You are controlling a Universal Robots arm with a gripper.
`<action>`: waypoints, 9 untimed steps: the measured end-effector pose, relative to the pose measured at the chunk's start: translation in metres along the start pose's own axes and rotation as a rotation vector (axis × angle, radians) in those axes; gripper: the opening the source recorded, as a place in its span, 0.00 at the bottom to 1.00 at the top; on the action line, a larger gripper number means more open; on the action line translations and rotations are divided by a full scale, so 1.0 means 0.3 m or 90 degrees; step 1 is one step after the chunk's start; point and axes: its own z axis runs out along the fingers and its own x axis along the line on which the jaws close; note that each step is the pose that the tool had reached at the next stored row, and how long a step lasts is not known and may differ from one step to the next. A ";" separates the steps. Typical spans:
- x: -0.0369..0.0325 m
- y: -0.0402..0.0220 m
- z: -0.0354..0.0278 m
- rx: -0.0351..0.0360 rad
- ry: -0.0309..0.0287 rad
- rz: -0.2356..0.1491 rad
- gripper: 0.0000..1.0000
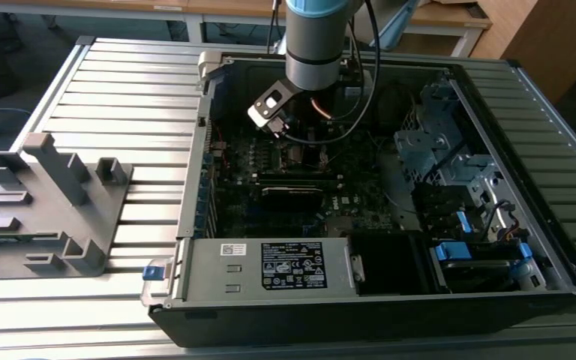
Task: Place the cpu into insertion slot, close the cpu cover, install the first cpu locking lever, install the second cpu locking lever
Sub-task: 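Place the cpu into insertion slot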
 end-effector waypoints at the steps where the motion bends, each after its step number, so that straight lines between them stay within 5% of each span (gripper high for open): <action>1: 0.000 0.000 -0.002 0.0001 -0.0002 0.000 0.61; 9: 0.001 0.003 -0.039 0.0000 0.0001 0.000 0.61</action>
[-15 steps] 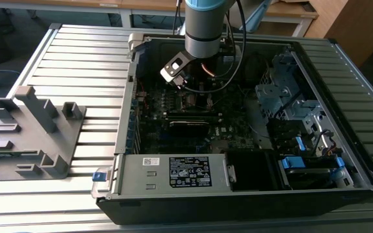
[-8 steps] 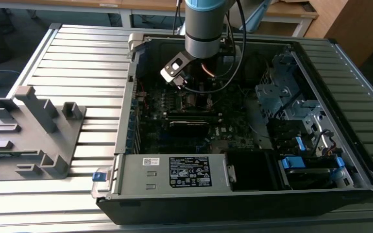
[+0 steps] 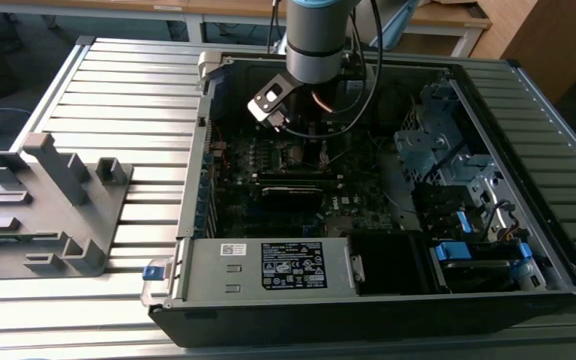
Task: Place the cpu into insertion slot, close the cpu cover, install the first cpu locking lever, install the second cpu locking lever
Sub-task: 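Place the cpu into insertion slot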
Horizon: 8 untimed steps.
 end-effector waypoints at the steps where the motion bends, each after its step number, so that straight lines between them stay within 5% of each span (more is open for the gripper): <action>1: 0.000 0.000 -0.006 0.0000 -0.0001 0.000 0.61; 8: 0.000 0.001 -0.019 -0.0001 0.0001 0.000 0.61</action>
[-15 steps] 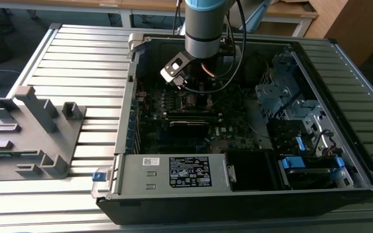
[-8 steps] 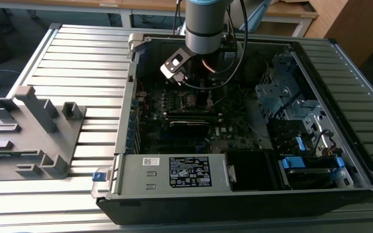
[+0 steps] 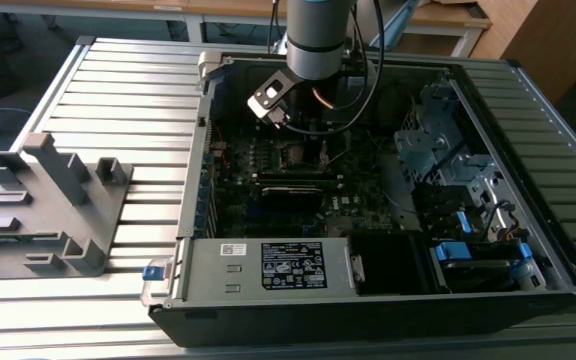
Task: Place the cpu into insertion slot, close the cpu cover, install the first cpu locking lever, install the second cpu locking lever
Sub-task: 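Place the cpu into insertion slot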
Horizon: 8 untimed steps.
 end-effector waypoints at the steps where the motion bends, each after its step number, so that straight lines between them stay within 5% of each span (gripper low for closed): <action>1: 0.000 0.000 0.000 0.0000 0.0000 0.000 0.61; 5: 0.000 0.000 0.000 0.0001 -0.0001 0.000 0.60; 8: 0.000 0.000 0.000 0.0001 -0.0001 0.000 0.47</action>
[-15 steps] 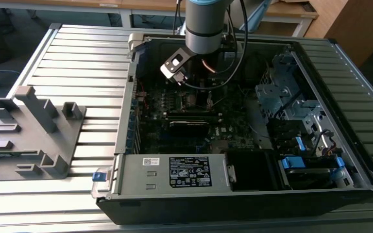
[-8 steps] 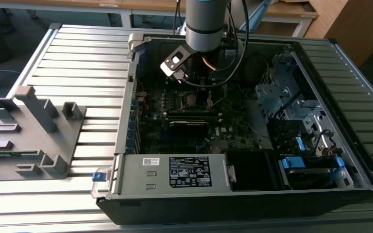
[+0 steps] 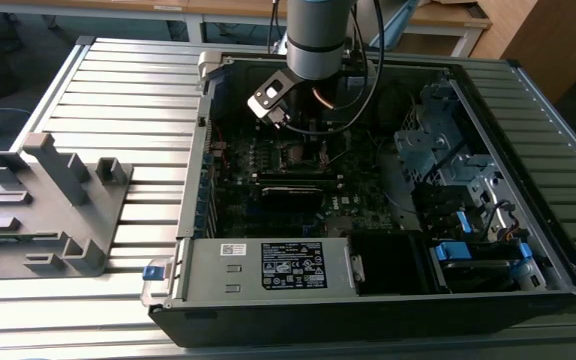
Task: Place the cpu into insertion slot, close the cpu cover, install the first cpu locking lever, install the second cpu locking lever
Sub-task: 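Place the cpu into insertion slot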
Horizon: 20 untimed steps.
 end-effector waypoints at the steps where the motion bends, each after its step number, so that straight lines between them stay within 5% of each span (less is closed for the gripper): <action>1: 0.000 0.000 0.000 0.0000 0.0000 0.000 0.41; 5: 0.000 0.000 0.000 0.0000 0.0000 0.000 0.30; 8: 0.000 0.000 0.000 0.0000 0.0000 0.000 0.12; 14: 0.000 0.000 0.000 0.0002 0.0000 0.000 0.11; 15: 0.000 0.000 0.000 0.0043 -0.0001 0.000 0.11; 17: 0.000 0.001 0.001 0.0200 -0.0002 0.000 0.11; 20: 0.000 0.001 0.001 0.0223 -0.0002 0.000 0.11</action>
